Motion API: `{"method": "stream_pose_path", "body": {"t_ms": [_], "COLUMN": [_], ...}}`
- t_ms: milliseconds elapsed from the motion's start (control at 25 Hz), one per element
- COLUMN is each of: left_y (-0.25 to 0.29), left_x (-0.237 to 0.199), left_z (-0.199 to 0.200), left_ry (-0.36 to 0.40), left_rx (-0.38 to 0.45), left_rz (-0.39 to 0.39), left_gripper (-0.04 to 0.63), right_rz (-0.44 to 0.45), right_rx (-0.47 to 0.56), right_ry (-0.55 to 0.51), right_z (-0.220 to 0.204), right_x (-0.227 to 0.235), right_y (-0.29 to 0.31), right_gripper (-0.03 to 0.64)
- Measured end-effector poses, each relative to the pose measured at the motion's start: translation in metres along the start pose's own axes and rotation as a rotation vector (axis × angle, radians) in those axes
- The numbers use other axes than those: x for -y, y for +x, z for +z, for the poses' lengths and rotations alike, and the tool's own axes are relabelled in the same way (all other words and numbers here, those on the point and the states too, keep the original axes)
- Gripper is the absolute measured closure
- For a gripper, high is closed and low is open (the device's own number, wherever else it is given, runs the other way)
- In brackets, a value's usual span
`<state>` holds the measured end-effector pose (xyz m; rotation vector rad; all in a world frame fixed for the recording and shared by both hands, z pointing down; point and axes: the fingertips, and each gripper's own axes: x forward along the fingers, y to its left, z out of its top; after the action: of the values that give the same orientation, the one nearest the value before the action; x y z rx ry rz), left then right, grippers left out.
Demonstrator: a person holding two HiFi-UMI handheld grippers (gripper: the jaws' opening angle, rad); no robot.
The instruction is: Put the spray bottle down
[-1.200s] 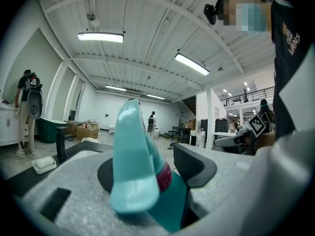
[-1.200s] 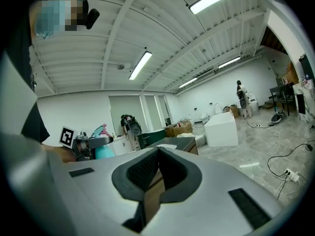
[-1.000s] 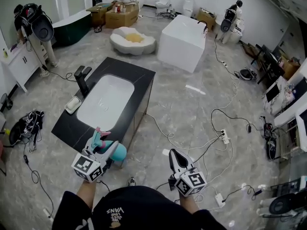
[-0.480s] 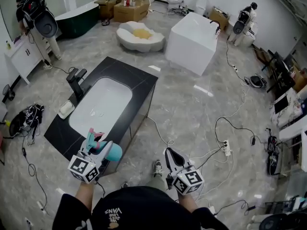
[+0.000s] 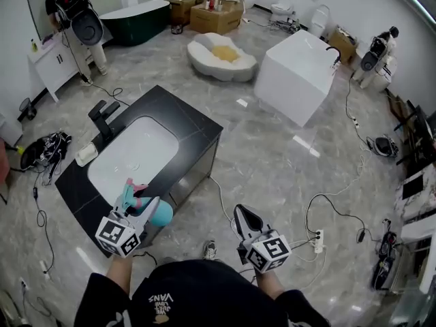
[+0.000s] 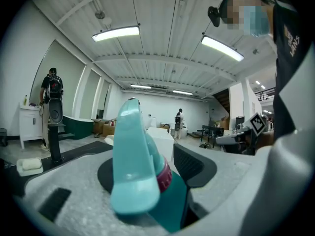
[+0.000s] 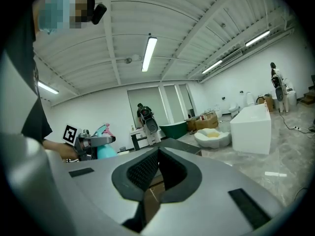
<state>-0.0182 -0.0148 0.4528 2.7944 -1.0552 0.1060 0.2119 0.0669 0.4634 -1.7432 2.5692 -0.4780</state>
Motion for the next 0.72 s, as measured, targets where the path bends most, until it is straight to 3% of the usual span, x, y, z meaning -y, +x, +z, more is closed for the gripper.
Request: {"method": "stream_pose_path", "body": {"t_ms": [400,720], "left_y": [0.038,0.078], "left_x": [-0.006,-0.048], "left_z": [0.025,0.059], "left_ry": [0.05,0.13], "left_rx": [0.013,0.047], "left_rz": [0.142,0.169], "left_gripper": [0.38,0.38], "right_rz": [0.096,0.129], "right_rx": [-0.015,-0.043], "right_ry": [0.028,0.031], "right_z": [0.009,0.015], "right_x": [0.055,0.071], "right_y": [0.021,0.068], "right_gripper": [0.609,0.609]}}
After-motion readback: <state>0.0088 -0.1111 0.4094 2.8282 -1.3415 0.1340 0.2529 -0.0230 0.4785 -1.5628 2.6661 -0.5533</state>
